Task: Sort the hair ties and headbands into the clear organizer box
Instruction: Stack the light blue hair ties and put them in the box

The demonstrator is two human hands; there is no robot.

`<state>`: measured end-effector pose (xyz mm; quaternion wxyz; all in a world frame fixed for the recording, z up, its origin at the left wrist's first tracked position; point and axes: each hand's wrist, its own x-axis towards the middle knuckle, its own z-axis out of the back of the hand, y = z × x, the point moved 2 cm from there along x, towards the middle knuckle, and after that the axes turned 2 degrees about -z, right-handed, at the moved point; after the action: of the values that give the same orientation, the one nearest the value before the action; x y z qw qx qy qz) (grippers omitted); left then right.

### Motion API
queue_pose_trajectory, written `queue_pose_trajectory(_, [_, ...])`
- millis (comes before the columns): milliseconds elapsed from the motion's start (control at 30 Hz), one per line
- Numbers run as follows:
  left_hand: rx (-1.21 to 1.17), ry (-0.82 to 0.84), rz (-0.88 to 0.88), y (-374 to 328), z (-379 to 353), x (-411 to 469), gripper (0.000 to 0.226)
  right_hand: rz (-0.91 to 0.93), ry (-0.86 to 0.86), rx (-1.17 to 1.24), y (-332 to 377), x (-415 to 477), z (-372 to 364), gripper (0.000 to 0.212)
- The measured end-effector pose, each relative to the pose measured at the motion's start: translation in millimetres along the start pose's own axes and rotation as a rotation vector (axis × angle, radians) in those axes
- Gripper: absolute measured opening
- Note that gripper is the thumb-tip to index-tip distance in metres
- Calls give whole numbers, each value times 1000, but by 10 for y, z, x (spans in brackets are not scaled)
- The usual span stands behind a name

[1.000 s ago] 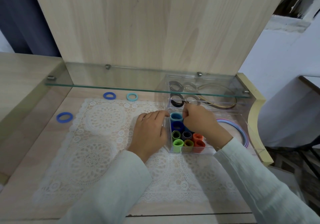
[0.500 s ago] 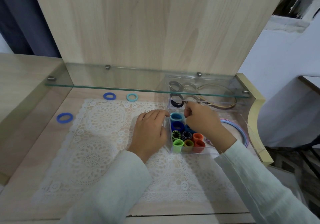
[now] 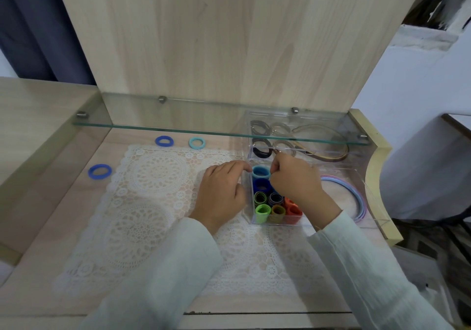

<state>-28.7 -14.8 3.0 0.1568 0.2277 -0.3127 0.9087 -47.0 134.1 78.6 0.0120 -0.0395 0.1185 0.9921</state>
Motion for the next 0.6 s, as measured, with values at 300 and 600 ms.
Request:
queue_pose_trajectory(300, [-500, 165, 307, 146, 13, 63, 45, -83, -38, 49, -3, -31, -86, 19])
queue_pose_trajectory(600, [53, 237, 128, 372, 325, -84, 40, -10, -264, 29, 209, -171, -129, 23])
